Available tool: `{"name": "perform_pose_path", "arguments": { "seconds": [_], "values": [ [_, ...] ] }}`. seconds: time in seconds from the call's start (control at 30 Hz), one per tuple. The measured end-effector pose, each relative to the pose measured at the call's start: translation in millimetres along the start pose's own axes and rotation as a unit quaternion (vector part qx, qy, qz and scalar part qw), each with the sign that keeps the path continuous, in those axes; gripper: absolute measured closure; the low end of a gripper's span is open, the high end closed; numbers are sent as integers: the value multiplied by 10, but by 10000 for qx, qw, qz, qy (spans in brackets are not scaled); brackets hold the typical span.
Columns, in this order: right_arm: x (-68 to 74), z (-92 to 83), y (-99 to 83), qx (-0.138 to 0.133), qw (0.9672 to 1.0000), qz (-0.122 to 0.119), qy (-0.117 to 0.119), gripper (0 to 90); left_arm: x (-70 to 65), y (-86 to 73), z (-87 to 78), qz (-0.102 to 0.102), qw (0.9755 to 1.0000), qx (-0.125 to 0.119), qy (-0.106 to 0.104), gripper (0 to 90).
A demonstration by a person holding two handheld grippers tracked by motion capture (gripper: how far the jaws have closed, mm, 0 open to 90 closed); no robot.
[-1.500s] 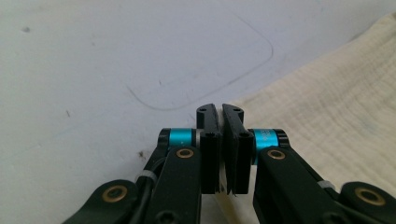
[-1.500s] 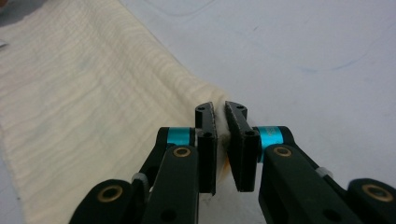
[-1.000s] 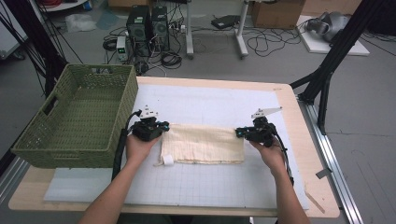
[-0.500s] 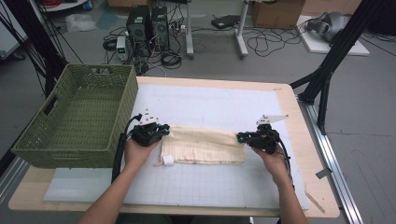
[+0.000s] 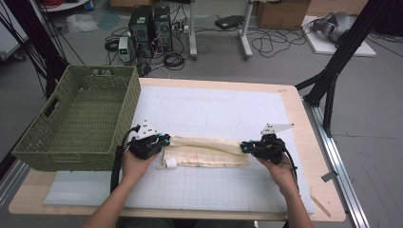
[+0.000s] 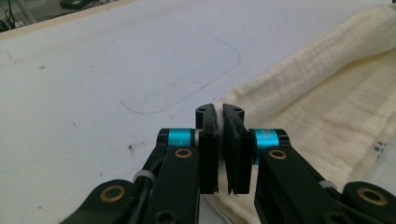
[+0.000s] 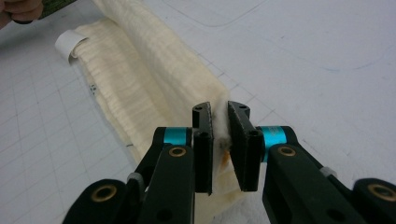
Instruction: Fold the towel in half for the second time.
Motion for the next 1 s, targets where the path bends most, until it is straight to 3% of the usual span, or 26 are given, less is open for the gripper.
{"name": "perform_pose_path", "arguments": {
  "seconds": [0.33,0.57,0.8,1.0],
  "values": [
    [57,-3,-99,53,10000,5,19,791,-114,-152,-118,14,9997,76,-214,845],
    [103,-34,-201,113,9999,25,44,725,-166,-202,-166,175,9990,241,-326,840],
    [135,-185,-41,-329,9994,55,102,636,-210,-226,-176,252,9986,286,-363,837],
    [219,-154,95,-415,9989,-29,205,630,-223,-267,-172,226,9985,314,-398,837]
  ]
}}
Point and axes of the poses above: each handheld gripper's, and its own axes: z roughly forward along the jaws, y roughly out of its top, x roughly to its left, the point moved 6 cm from there along z, roughly forward along the jaws, and after that the axes turned 10 degrees about y, right-handed, at the moved point
